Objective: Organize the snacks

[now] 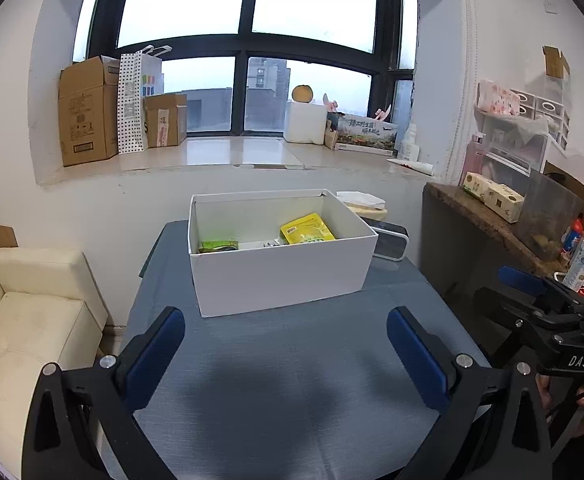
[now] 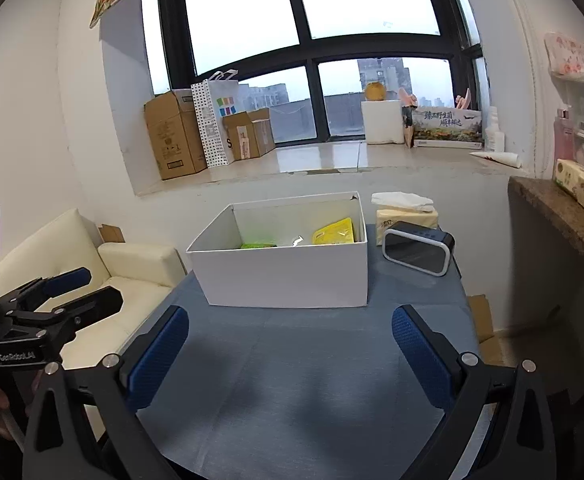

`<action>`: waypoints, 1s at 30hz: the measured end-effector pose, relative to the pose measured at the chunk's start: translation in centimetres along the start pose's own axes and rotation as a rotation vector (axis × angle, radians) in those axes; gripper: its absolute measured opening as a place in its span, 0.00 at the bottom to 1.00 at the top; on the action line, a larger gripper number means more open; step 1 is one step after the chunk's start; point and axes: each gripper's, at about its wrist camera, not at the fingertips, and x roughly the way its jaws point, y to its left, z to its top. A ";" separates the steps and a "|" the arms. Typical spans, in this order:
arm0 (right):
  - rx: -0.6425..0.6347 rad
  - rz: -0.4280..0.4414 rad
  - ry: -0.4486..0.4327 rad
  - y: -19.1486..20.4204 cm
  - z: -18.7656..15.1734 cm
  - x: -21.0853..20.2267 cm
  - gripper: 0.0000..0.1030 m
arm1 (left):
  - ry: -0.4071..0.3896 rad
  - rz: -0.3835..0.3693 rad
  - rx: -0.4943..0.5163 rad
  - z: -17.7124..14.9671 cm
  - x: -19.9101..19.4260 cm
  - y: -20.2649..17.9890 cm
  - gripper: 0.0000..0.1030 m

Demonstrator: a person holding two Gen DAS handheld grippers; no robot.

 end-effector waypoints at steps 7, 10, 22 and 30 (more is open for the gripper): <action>0.003 -0.001 0.028 -0.2 -0.3 0.3 1.00 | 0.007 -0.013 -0.019 0.1 0.1 0.6 1.00; -0.003 0.000 0.030 0.0 -0.3 0.3 1.00 | 0.007 -0.009 -0.024 0.1 0.1 0.8 1.00; -0.019 0.018 0.027 0.4 -0.3 0.1 1.00 | 0.004 -0.008 -0.014 0.1 -0.1 0.6 1.00; -0.015 0.018 0.031 0.4 -0.2 0.2 1.00 | 0.003 -0.003 -0.013 0.0 -0.2 0.5 1.00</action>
